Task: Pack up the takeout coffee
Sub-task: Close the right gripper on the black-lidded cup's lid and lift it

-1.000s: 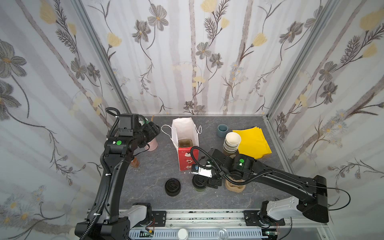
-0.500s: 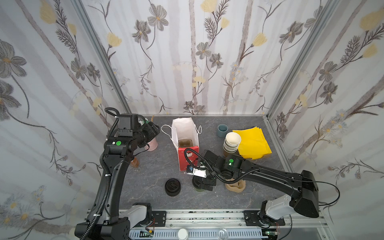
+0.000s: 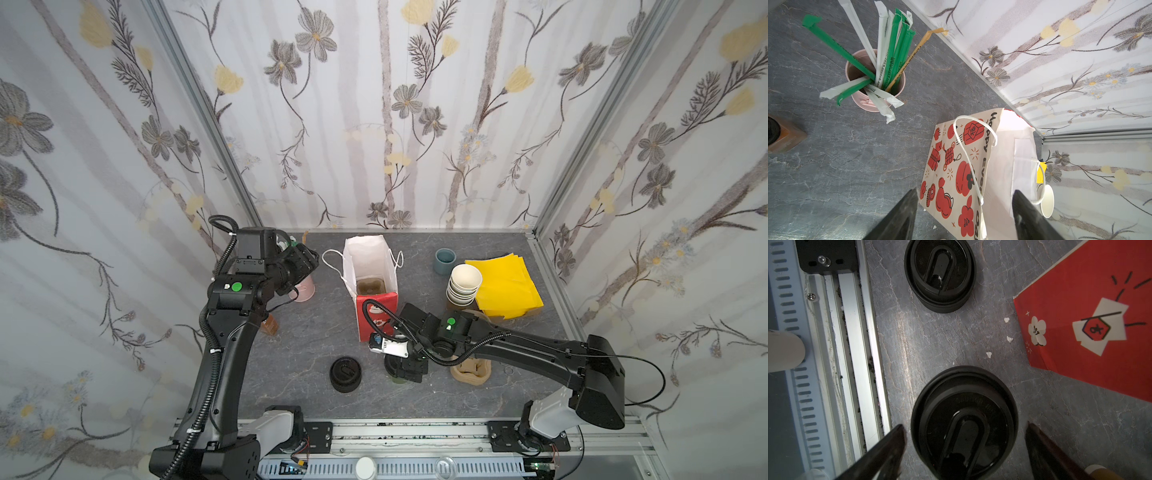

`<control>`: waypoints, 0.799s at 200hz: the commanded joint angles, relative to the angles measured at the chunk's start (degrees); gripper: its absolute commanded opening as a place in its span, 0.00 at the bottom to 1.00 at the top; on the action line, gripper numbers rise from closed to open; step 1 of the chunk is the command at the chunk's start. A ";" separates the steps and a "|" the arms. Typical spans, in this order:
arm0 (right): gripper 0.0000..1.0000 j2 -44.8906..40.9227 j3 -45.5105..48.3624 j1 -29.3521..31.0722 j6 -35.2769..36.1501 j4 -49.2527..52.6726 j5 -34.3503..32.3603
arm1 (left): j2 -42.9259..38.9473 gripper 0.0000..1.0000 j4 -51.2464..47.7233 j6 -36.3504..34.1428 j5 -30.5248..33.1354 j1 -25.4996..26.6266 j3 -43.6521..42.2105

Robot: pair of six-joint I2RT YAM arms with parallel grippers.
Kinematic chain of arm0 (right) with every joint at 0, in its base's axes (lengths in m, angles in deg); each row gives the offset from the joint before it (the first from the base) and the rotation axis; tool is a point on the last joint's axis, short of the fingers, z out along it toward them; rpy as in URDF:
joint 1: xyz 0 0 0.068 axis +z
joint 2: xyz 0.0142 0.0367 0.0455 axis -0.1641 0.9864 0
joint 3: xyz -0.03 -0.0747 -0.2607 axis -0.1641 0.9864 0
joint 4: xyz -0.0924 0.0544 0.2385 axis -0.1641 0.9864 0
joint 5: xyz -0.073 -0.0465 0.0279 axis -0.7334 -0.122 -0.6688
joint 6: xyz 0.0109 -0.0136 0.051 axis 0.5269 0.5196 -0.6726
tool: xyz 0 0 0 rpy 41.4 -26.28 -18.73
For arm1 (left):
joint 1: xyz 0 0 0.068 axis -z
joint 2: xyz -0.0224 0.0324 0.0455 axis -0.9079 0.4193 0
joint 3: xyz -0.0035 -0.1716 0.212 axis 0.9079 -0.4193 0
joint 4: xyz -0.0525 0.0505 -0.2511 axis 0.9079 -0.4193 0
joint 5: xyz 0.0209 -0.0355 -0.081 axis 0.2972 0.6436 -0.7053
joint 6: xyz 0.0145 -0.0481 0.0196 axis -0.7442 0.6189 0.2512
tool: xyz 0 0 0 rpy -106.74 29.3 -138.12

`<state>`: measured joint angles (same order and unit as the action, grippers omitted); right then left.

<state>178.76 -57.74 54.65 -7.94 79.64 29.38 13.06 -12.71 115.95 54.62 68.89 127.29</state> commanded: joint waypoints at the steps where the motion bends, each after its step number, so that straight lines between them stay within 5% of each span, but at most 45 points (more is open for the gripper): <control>1: 0.89 0.50 -0.83 -0.33 -0.50 -1.60 1.14 | -0.24 0.72 2.03 0.13 0.02 -0.08 -0.12; 160: 0.85 2.47 -1.05 -1.43 -0.81 -0.14 2.78 | 0.30 0.69 2.30 -0.14 -0.75 -0.27 -0.29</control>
<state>180.73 -58.42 53.32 -8.39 79.96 31.22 13.30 -12.32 115.95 54.03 68.74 127.13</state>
